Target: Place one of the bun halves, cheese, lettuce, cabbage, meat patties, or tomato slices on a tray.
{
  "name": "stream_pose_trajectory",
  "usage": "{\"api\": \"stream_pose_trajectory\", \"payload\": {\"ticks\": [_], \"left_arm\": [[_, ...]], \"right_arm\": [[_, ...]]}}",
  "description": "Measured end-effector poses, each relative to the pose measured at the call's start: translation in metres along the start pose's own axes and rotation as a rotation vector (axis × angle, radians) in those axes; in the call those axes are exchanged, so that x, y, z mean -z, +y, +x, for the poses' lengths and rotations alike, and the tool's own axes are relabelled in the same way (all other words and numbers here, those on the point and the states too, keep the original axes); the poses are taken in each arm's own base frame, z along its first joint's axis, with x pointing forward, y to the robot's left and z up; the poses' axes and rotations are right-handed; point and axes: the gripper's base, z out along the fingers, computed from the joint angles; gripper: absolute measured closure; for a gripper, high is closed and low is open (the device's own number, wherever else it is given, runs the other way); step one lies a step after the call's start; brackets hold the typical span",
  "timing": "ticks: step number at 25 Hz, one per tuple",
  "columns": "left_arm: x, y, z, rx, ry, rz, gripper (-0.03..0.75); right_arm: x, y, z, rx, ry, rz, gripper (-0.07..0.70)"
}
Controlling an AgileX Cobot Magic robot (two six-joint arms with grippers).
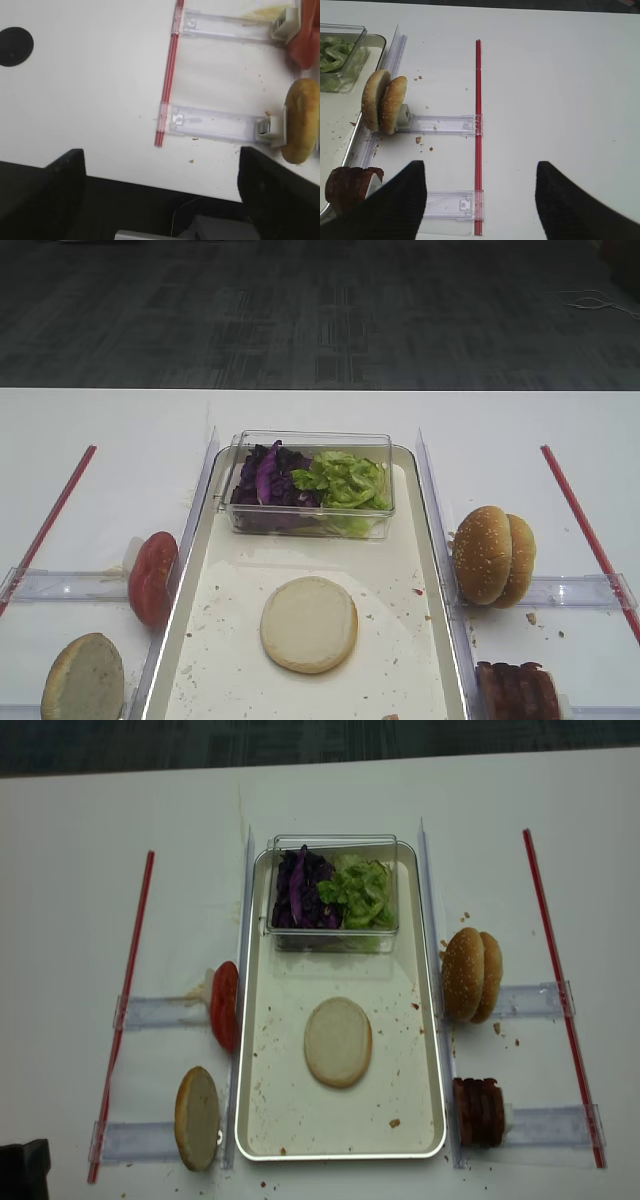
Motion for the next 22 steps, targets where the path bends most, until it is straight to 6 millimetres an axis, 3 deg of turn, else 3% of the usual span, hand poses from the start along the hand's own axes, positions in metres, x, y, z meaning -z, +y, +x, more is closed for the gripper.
{"api": "stream_pose_trajectory", "payload": {"ticks": [14, 22], "left_arm": [[0.027, 0.008, 0.036, 0.009, -0.284, 0.044, 0.116], [0.026, 0.009, 0.040, -0.010, -0.288, 0.044, 0.115]], "right_arm": [[0.000, 0.000, 0.000, 0.000, 0.000, 0.000, 0.125], [0.000, 0.000, 0.000, 0.000, 0.000, 0.000, 0.125]]}}
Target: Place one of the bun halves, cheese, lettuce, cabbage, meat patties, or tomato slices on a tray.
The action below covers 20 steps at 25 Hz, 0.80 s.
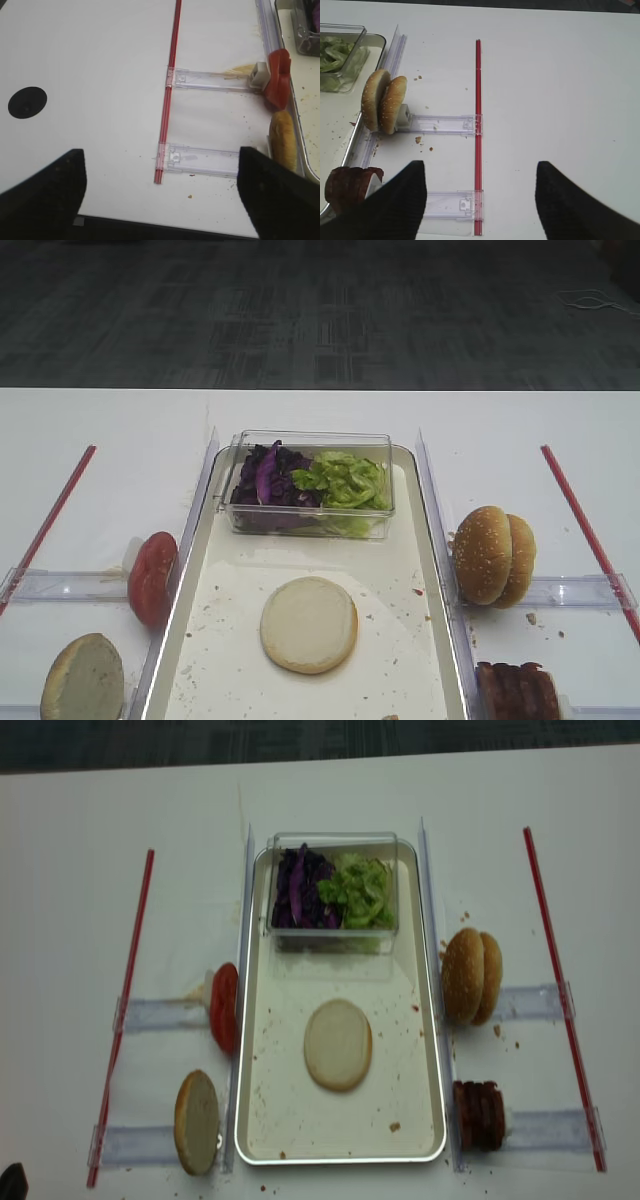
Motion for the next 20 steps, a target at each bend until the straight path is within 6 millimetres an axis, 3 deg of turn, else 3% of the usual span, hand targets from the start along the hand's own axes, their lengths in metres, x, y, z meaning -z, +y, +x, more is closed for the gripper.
{"api": "stream_pose_trajectory", "payload": {"ticks": [20], "left_arm": [[-0.0090, -0.0031, -0.0013, -0.018, -0.043, 0.028, 0.115]], "right_arm": [[0.0000, 0.0000, 0.0000, 0.000, 0.000, 0.000, 0.125]]}}
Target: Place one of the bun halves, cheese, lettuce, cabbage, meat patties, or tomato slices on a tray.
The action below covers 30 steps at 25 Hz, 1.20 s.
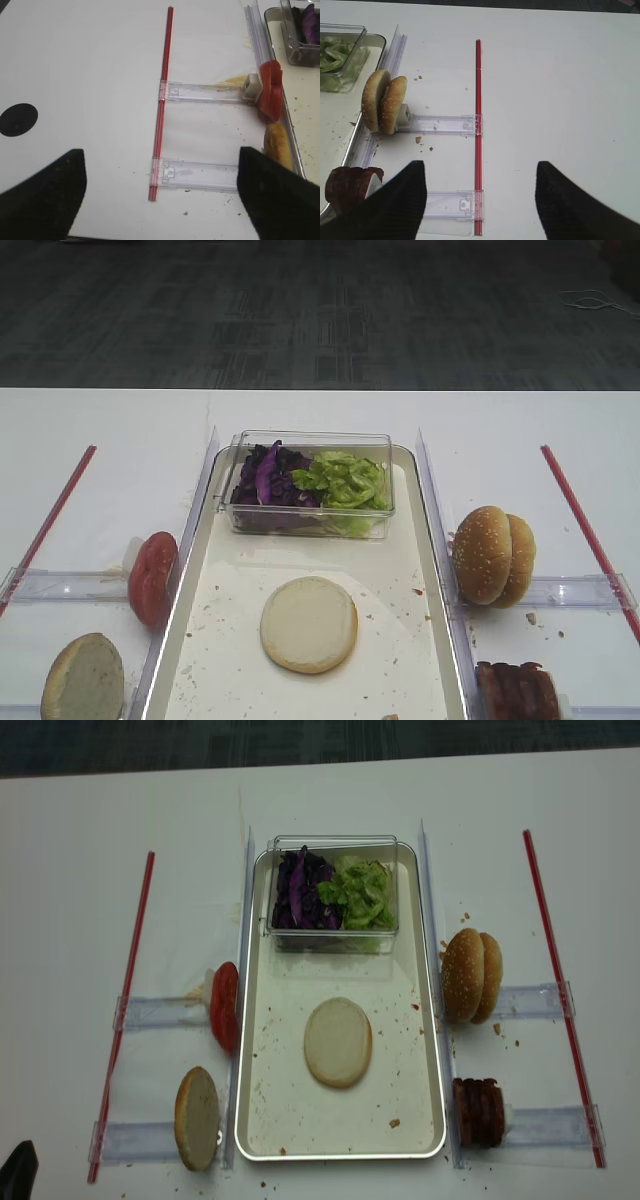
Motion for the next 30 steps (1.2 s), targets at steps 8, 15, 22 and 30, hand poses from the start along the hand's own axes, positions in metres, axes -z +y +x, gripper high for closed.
{"api": "stream_pose_trajectory", "payload": {"ticks": [8, 15, 22, 30], "left_arm": [[0.0000, 0.0000, -0.0003, 0.000, -0.004, 0.000, 0.115], [0.0000, 0.0000, -0.0003, 0.000, -0.004, 0.000, 0.115], [0.0000, 0.0000, -0.0003, 0.000, -0.004, 0.000, 0.115], [-0.0001, 0.0000, -0.0003, 0.000, -0.003, 0.000, 0.116]], "right_arm": [[0.0000, 0.0000, 0.0000, 0.000, 0.000, 0.000, 0.125], [0.0000, 0.0000, 0.0000, 0.000, 0.000, 0.000, 0.125], [0.0000, 0.0000, 0.0000, 0.000, 0.000, 0.000, 0.125], [0.0000, 0.0000, 0.0000, 0.000, 0.000, 0.000, 0.125]]}}
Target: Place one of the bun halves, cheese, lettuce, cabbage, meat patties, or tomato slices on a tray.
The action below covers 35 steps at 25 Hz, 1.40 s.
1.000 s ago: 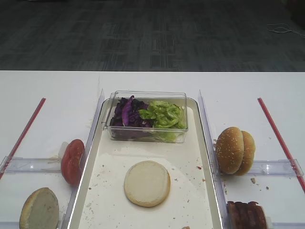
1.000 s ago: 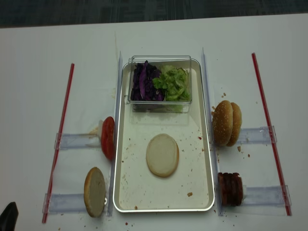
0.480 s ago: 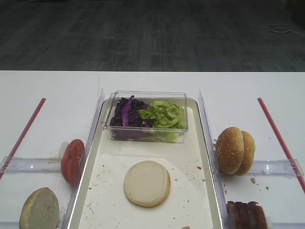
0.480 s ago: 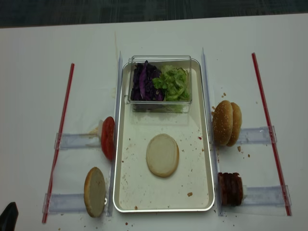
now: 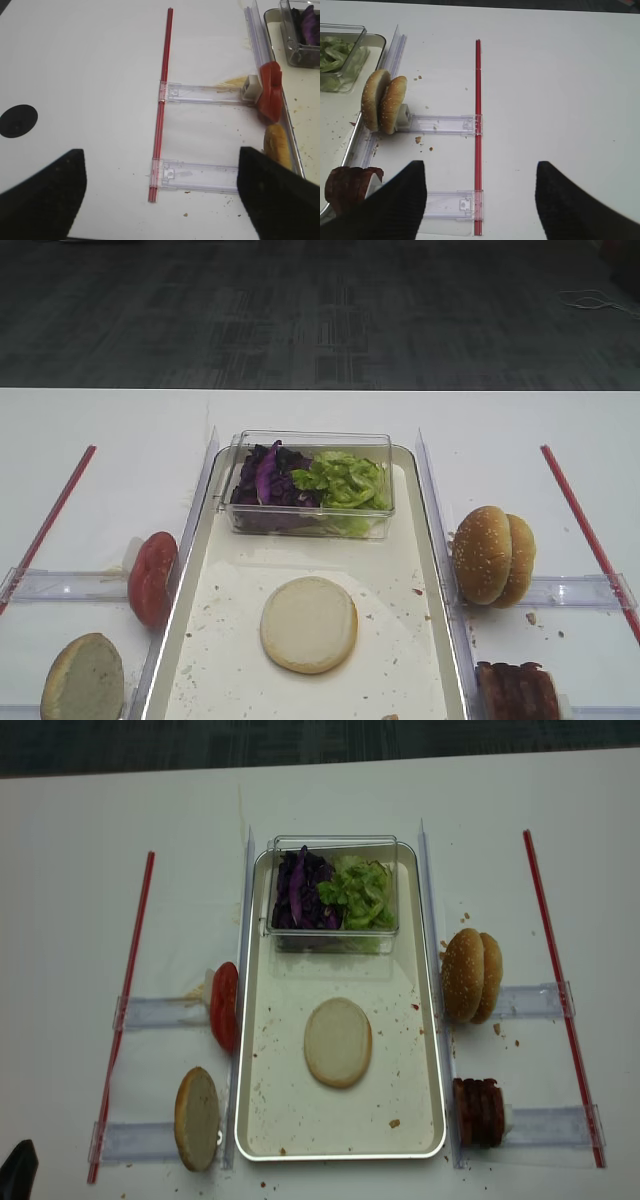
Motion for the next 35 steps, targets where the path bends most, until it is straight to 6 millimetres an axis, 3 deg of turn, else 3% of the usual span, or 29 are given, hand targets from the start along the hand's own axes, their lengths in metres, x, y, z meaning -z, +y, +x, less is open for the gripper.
{"api": "stream_pose_trajectory", "payload": {"ticks": [35], "left_arm": [[0.0000, 0.0000, 0.0000, 0.000, 0.000, 0.000, 0.116]], "right_arm": [[0.0000, 0.0000, 0.0000, 0.000, 0.000, 0.000, 0.125]]}}
